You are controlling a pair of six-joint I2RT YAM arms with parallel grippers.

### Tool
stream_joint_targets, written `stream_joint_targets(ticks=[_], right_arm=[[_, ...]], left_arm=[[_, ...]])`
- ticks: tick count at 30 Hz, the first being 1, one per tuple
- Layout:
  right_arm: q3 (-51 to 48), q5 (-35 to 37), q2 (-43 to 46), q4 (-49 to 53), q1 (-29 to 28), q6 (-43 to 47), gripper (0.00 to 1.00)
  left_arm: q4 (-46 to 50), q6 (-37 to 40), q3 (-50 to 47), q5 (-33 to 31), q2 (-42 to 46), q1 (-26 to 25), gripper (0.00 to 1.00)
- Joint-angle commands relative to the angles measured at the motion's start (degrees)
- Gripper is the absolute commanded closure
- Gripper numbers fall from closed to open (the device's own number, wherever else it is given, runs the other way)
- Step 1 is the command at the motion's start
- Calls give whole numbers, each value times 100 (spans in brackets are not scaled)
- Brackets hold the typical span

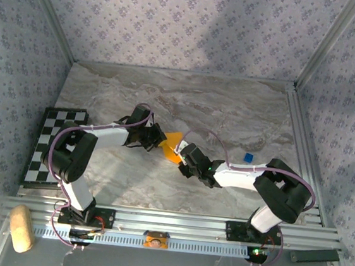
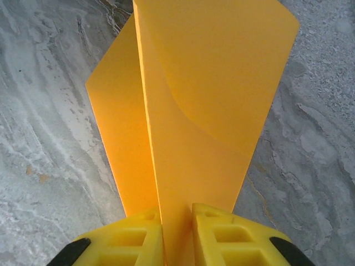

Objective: Fold a paper plane with a square sheet of paper (pick it up from the middle)
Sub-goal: Fourth fold the wing at the center of the table.

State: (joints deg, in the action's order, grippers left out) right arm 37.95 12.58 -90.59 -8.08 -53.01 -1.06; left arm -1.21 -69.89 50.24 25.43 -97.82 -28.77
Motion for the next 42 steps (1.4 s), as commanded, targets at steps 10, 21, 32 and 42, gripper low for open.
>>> stream_joint_targets(ticks=[10,21,32,42], right_arm=[[87,-234,-54,43,46,-172,95],[88,-508,-229,-119,151,-331,98],[-114,-701,-361,-559,300,-949,96],[-519,-1690,-481,-1484,731,-1661,97]], left_arm=[[194,95,182,-126,173,-17,99],[531,316,201,-480,492,0,73],[719,383,197,-610,606,21,63],[702,414,179,-593,607,17,77]])
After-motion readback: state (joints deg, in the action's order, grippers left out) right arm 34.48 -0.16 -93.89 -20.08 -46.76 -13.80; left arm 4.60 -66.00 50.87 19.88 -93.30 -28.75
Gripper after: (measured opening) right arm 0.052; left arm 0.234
